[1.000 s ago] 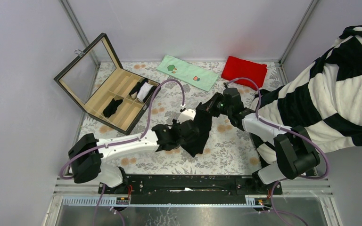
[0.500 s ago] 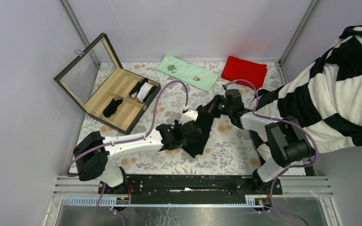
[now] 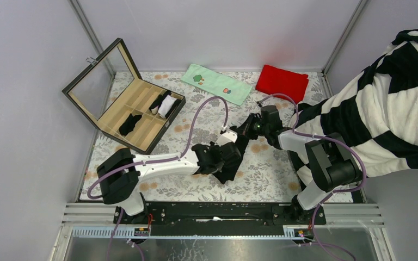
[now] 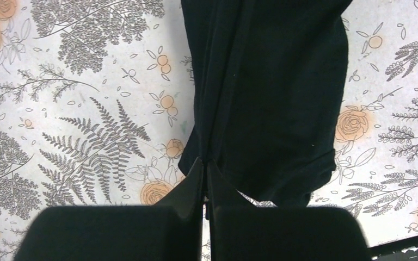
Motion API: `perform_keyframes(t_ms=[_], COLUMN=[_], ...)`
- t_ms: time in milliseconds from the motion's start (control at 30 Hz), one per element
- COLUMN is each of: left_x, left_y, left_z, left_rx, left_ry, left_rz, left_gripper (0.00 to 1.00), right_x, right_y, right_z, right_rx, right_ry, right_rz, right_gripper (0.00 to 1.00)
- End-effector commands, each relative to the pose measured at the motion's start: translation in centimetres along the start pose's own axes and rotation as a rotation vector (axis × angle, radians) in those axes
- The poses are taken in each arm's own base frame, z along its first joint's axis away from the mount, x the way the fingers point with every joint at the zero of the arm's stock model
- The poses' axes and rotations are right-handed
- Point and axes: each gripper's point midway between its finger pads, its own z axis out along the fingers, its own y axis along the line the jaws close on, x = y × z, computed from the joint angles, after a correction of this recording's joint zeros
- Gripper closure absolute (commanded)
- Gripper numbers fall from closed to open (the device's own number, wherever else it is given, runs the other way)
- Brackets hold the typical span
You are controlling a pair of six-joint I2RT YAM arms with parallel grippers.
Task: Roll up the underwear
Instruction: Fold the underwear at the center of the board.
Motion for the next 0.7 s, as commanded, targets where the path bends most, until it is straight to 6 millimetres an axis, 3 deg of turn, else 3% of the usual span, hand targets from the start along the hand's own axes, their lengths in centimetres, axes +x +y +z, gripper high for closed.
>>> perform_keyframes(t_ms=[0,333,667], left_x=[-0.1,0.4,0.2], left_y=[-1.2,-2.7,-4.6], left_z=[0.1,0.8,0.9], left_rx=[0.019,0.033,0.062], left_ry=[0.01,0.033,0.035], left_rz=[0.007,0.026,0.043], left_gripper=[1.0,1.0,1.0], right_x=[-0.6,0.3,0.7], right_y=[-1.3,-3.8,-5.5], right_z=[-1.0,-3.1,-3.8], right_rx=[0.073,0.205,0.304], right_ry=[-0.027,-0.029,-0.002], right_rz=[-0.081,-0.131,-0.132], right_gripper=[1.0,1.0,1.0])
